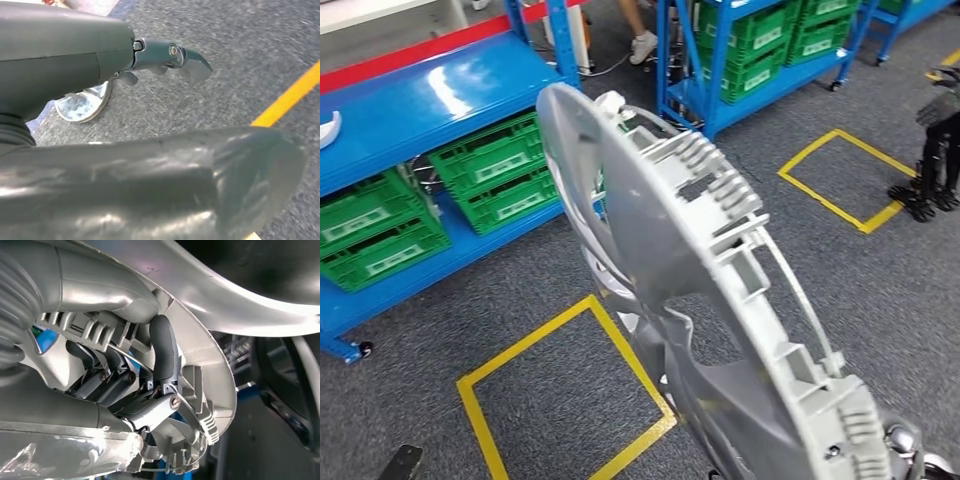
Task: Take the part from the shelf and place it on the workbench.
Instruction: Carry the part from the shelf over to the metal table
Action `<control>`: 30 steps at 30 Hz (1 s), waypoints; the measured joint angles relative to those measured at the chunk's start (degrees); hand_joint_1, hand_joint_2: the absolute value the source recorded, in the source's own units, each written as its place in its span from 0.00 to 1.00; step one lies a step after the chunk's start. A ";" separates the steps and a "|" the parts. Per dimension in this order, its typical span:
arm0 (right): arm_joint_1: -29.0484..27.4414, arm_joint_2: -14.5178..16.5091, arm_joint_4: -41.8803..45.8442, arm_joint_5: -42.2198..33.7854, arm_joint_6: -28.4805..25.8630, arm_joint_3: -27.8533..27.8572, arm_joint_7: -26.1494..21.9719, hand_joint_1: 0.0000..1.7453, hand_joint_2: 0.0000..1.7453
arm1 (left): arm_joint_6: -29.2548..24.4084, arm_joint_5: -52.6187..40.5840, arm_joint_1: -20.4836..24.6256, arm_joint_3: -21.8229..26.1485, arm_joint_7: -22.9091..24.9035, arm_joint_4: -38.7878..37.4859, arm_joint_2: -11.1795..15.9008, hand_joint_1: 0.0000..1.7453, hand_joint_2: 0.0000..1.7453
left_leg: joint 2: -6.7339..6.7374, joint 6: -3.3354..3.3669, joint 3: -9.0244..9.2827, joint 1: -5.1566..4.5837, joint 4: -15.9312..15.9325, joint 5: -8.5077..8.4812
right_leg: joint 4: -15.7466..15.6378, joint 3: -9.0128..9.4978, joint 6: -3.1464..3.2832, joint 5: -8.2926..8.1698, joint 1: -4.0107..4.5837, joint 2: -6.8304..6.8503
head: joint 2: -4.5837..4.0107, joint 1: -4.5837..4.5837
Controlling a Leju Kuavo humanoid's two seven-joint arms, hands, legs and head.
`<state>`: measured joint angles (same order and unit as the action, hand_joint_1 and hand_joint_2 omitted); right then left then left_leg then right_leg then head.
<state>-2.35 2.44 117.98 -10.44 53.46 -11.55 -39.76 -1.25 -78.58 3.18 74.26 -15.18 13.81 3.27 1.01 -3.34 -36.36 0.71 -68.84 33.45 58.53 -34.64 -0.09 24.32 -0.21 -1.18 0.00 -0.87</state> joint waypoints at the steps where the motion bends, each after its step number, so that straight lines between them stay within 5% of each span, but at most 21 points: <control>1: -0.08 0.08 0.00 -0.33 0.11 0.13 -0.01 1.00 1.00 | 0.13 -0.03 -0.10 0.09 -0.23 0.00 -0.14 0.00 0.00 | -0.24 -0.02 -1.63 0.00 -3.11 0.90 | 0.00 -0.09 0.04 -0.06 0.00 -0.68 | 0.00 -0.04; 3: -0.29 0.13 0.00 -0.76 0.35 0.37 0.01 1.00 1.00 | 0.28 -0.08 -0.17 0.16 -0.68 0.00 -0.44 0.00 0.00 | -0.39 0.03 -2.25 0.04 -3.63 -0.63 | 0.02 -0.16 -0.06 -0.19 -0.04 -2.04 | 0.00 -0.05; 6: -0.44 0.17 0.06 -0.95 0.34 0.56 0.01 1.00 1.00 | 0.46 -0.09 -0.08 0.16 -1.10 -0.01 -0.74 0.00 0.00 | -2.93 -0.04 2.44 0.52 6.59 -6.39 | 0.29 -0.38 -0.80 -0.37 -0.15 -4.12 | 0.00 -0.18; 8: -0.65 0.18 0.25 -0.97 -0.03 0.63 0.01 1.00 1.00 | 0.73 -0.14 -0.01 0.16 -1.15 -0.03 -0.99 0.00 0.00 | -5.14 0.19 4.31 0.83 10.75 -7.24 | 0.52 -0.95 -1.56 -0.61 -0.14 -5.29 | 0.01 -0.32; 10: -1.23 0.17 0.52 -0.83 -0.62 0.63 0.01 1.00 1.00 | 0.96 -0.24 0.10 0.16 -1.09 -0.05 -1.31 0.00 0.00 | -4.78 0.93 4.37 0.77 11.18 -7.09 | 0.33 -1.46 -2.27 -1.02 -0.34 -6.33 | 0.01 -0.33; 13: -2.00 0.07 1.16 -0.25 -1.85 0.50 0.02 1.00 1.00 | 1.25 -0.60 0.20 0.16 -0.85 -0.07 -1.71 0.00 0.00 | -2.91 2.12 4.39 0.75 11.33 -7.33 | 3.55 -3.26 -3.03 1.11 -0.13 -2.97 | 0.00 0.09; 15: -2.21 -0.12 1.47 0.33 -2.95 0.10 0.01 1.00 1.00 | 1.40 -0.97 -0.09 0.16 -0.63 -0.07 -1.91 0.00 0.00 | -1.53 2.54 4.38 0.50 11.33 -7.28 | 11.01 -6.57 -3.29 5.17 0.02 -0.04 | 0.01 0.45; 17: -2.53 -0.55 1.60 0.70 -4.23 -0.58 0.02 1.00 1.00 | 1.48 -1.31 -0.34 0.16 -0.30 -0.07 -2.21 0.00 0.00 | -0.01 2.66 4.39 0.31 11.32 -7.20 | 16.82 -9.03 -3.30 7.36 0.01 0.61 | 0.01 0.49; 19: -2.69 -1.16 1.75 0.79 -5.57 -1.40 0.05 1.00 1.00 | 1.50 -1.47 -0.27 0.16 -0.05 -0.07 -2.55 0.00 0.00 | 1.32 2.65 4.50 0.15 11.32 -7.12 | 14.26 -7.27 -3.00 5.49 0.08 0.98 | 0.00 0.52; 22: -2.20 -2.41 2.36 0.94 -8.18 -3.16 0.05 1.00 1.00 | 1.61 -1.66 -0.19 0.16 0.13 -0.08 -3.10 0.00 0.00 | 2.81 2.21 4.86 -0.32 11.23 -6.80 | 3.04 -0.83 -2.11 1.46 0.57 3.54 | 0.00 0.52; 24: -1.67 -3.49 2.62 1.14 -9.85 -4.58 0.04 1.00 1.00 | 1.66 -1.90 -0.15 0.16 0.22 -0.09 -3.47 0.00 0.00 | 3.68 1.69 5.00 -0.58 11.21 -6.69 | 0.82 0.25 -1.64 1.12 0.89 3.91 | 0.00 0.50; 26: -1.50 -4.37 2.79 1.35 -10.71 -5.64 0.05 1.00 1.00 | 1.65 -2.08 0.05 0.16 0.25 -0.10 -3.82 0.00 0.00 | 4.26 1.11 5.14 -0.46 11.31 -6.58 | 0.56 0.12 -1.06 0.78 0.83 2.78 | 0.00 0.53; 28: -1.26 -4.95 2.97 1.46 -10.98 -6.36 0.09 1.00 1.00 | 1.64 -2.14 0.16 0.15 0.25 -0.12 -4.12 0.00 0.00 | 2.73 0.49 4.27 -0.32 9.24 -4.88 | 0.00 0.25 -0.47 0.37 0.51 1.79 | 0.00 0.40; 30: -0.79 -5.43 3.04 1.45 -11.21 -7.03 0.11 1.00 1.00 | 1.67 -2.19 0.06 0.14 0.26 -0.13 -4.28 0.00 0.00 | 0.43 0.12 1.08 -0.26 2.67 -1.33 | -0.21 0.24 -0.20 0.14 0.28 0.73 | 0.00 0.19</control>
<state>-3.14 -2.99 121.02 -8.98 42.25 -18.58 -39.65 0.42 -80.76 3.24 74.40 -14.92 13.68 -1.01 1.44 -3.22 -35.27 0.46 -66.17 32.12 58.32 -34.40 -0.29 24.46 0.07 -0.45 0.00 -0.68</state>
